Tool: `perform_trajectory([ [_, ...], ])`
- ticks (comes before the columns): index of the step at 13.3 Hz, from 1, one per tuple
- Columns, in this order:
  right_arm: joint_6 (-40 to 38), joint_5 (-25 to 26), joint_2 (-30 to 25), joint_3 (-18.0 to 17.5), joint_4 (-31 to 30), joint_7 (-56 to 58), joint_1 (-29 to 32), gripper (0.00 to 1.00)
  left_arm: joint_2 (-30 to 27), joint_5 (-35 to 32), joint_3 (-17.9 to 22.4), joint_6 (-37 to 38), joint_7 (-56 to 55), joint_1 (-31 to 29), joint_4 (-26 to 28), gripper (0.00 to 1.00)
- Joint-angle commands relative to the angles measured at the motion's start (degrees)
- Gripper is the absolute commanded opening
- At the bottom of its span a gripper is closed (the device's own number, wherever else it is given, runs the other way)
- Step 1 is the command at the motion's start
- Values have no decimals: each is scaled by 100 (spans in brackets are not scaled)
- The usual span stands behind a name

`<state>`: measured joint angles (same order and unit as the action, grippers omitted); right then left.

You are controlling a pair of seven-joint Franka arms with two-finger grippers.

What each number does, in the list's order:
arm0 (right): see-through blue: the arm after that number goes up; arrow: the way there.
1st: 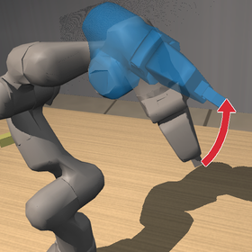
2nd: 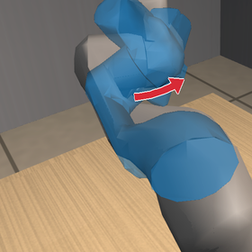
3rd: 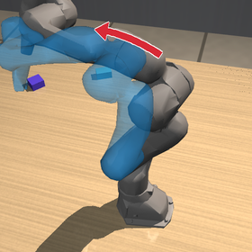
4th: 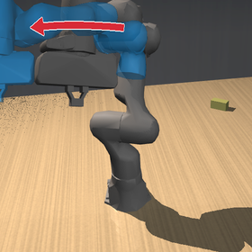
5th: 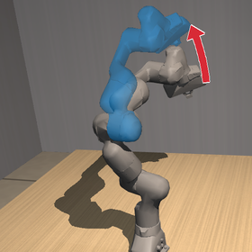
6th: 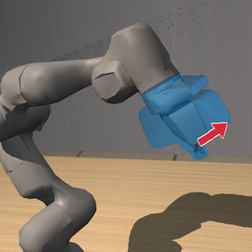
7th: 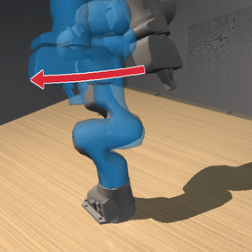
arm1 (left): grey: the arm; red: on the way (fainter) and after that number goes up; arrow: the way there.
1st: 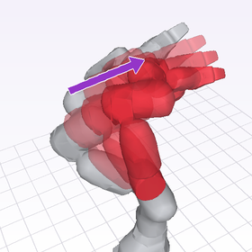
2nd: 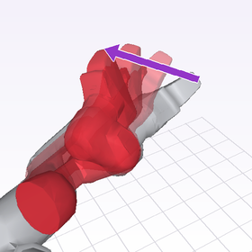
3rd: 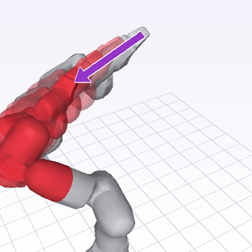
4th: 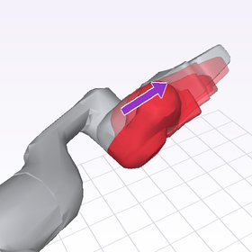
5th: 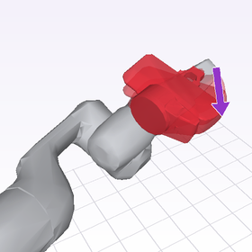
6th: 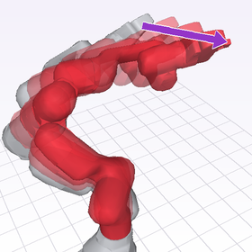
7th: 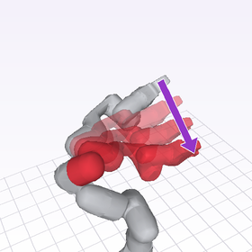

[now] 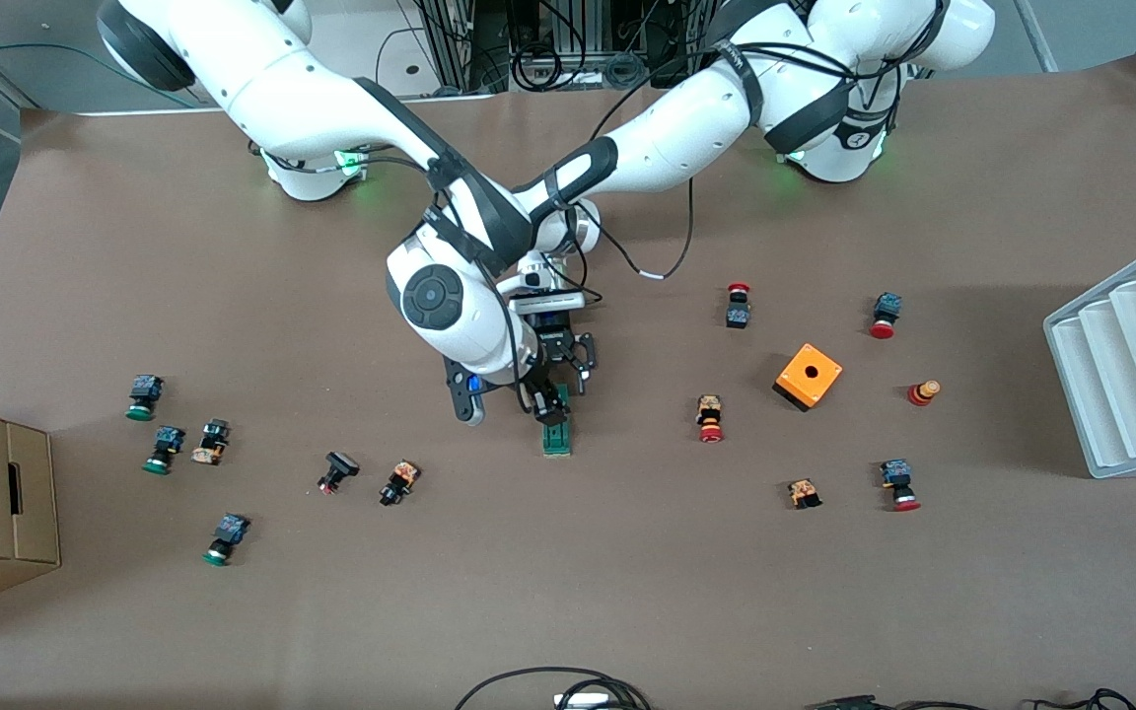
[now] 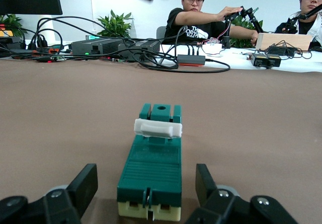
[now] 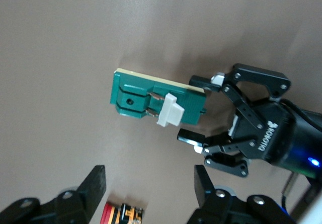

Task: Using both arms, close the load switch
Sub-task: 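Grip the switch base with the right gripper while the left gripper lowers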

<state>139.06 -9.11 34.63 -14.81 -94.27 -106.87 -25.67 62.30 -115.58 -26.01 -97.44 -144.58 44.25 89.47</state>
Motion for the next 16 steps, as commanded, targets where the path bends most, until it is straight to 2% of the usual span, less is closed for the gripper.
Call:
perform_trajectory([
  [1, 620, 252, -18, 40, -451, -150, -26, 75, 124, -34, -62, 58, 114, -4, -175, 85],
  [4, 806, 287, 35, 48, -540, -115, -26, 70, 142, -69, -62, 32, 132, -4, -175, 82],
  [5, 867, 296, 44, 48, -583, -115, -35, 65, 150, -61, -62, 32, 132, -4, -175, 80],
  [8, 1131, 358, 52, 40, -794, -106, -52, 64, 150, -26, -71, 41, 80, -4, -175, 75],
  [9, 1245, 366, 52, 40, -882, -115, -52, 63, 150, -17, -80, 32, 62, -4, -175, 63],
  [12, 1316, 375, 70, 40, -944, -106, -70, 61, 159, -26, -80, 32, 62, -13, -193, 62],
  [14, 1404, 480, 131, 40, -944, -115, -122, 54, 168, -25, -80, 32, 53, -13, -184, 61],
  [16, 1492, 481, 167, 40, -962, -115, -131, 53, 203, -25, -80, 32, 70, -4, -201, 60],
])
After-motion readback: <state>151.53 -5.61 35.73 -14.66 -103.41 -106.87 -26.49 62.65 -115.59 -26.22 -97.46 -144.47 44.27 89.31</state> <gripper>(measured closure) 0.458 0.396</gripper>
